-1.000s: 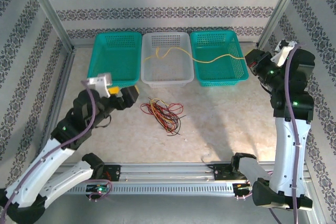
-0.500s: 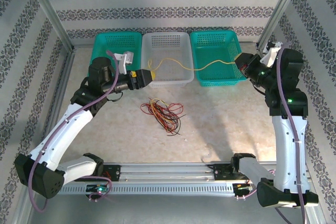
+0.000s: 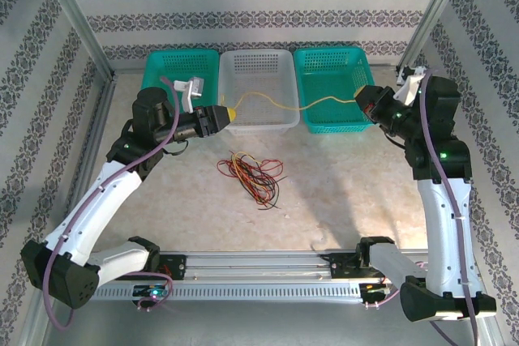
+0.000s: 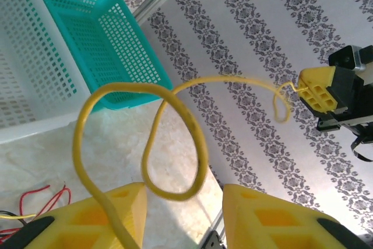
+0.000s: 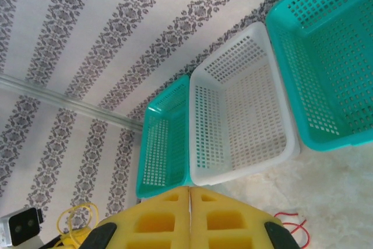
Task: Untangle the cables
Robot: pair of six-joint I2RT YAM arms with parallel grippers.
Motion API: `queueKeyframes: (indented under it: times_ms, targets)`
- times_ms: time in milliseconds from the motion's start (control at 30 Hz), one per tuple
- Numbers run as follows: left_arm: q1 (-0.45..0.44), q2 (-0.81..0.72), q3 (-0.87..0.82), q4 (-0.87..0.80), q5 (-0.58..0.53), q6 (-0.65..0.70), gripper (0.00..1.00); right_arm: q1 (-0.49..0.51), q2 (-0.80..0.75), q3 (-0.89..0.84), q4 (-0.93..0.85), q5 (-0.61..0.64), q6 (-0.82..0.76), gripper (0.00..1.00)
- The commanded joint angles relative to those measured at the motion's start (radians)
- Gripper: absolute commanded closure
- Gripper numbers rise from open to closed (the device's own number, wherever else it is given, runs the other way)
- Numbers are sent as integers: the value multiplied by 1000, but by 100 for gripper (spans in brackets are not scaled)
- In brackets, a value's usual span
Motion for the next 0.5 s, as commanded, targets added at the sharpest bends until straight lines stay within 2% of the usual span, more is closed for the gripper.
queueKeyframes:
  times_ms: [0,67,133,300,367,467]
  targets:
    - [13,-24,18,-31,-81,28,61,13,-6,-21,1,24,-28,100]
    - [14,-23,22,-38,-98,41,67,21,-8,-30,0,27,-30,100]
    - [15,-19,26,-40,-106,49,78,28,-8,-34,2,28,-28,100]
    - [17,-20,22,-53,-171,52,95,38,-4,-34,5,34,-31,100]
    - [19,-25,12,-44,-196,47,100,39,-2,-34,5,35,-33,100]
    - [22,-28,12,-38,-220,45,100,40,-1,-37,4,39,-37,100]
